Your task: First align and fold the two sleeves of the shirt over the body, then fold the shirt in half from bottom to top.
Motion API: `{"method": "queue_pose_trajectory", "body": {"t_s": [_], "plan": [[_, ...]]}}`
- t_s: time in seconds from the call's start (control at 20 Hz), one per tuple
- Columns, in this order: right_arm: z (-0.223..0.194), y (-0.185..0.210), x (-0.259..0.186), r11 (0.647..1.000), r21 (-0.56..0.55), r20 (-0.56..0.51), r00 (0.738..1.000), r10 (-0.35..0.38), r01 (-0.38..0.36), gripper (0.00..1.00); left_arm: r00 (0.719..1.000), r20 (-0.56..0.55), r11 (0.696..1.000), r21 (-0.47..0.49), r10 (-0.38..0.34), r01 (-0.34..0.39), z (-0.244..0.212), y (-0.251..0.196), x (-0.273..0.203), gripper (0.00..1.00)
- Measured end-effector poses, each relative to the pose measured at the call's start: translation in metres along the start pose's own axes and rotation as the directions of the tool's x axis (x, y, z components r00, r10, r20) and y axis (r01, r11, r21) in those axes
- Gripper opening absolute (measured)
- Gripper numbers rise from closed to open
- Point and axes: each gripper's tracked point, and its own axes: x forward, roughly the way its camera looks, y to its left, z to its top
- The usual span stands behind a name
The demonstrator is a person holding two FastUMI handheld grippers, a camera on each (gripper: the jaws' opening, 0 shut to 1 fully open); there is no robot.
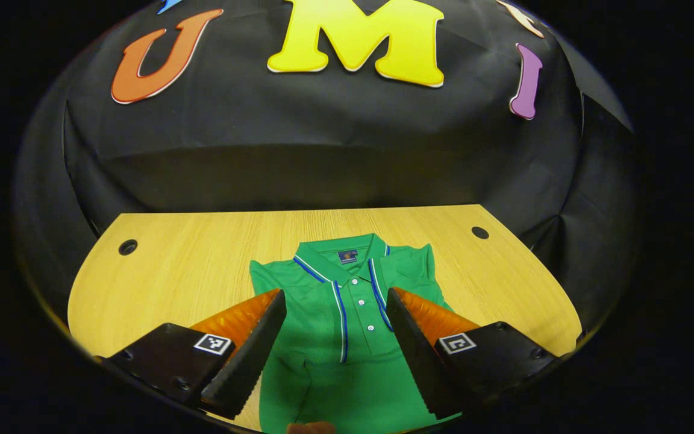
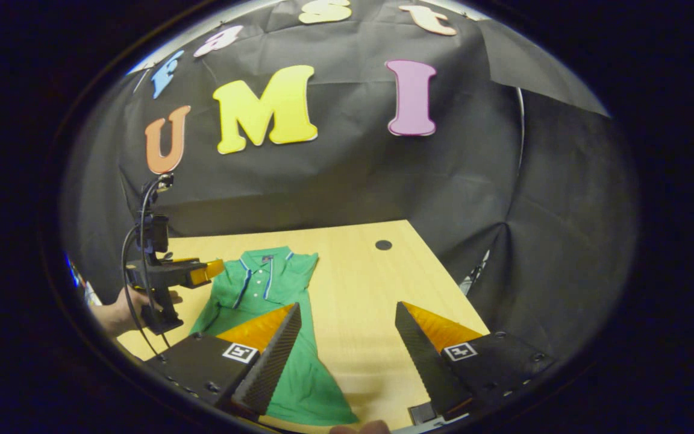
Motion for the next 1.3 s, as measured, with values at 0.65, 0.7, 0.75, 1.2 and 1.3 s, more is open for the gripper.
{"method": "queue_pose_trajectory", "body": {"t_s": [0.65,0.7,0.75,1.2,1.3], "plan": [[-0.035,0.062,-0.034,0.983,-0.130,0.013,0.991,0.136,-0.133,0.93,0.984,0.103,0.989,-0.033,0.146,-0.144,-0.030,0.035,-0.192,1.00],[-0.039,0.062,-0.038,0.980,-0.140,0.007,0.989,0.146,-0.143,0.94,0.984,0.101,0.989,-0.037,0.150,-0.146,-0.037,0.032,-0.200,1.00],[-0.044,0.060,-0.042,0.977,-0.148,0.004,0.988,0.155,-0.152,0.96,0.984,0.092,0.988,-0.045,0.153,-0.149,-0.046,0.030,-0.208,1.00],[-0.163,0.006,-0.062,0.963,-0.185,-0.229,0.962,0.150,-0.194,0.97,0.983,-0.087,0.986,-0.022,0.160,-0.163,-0.158,0.016,-0.252,1.00],[-0.194,-0.004,-0.061,0.963,-0.174,-0.309,0.940,0.144,-0.204,0.97,0.974,-0.183,0.989,-0.026,0.136,-0.143,-0.195,0.015,-0.259,1.00]]}}
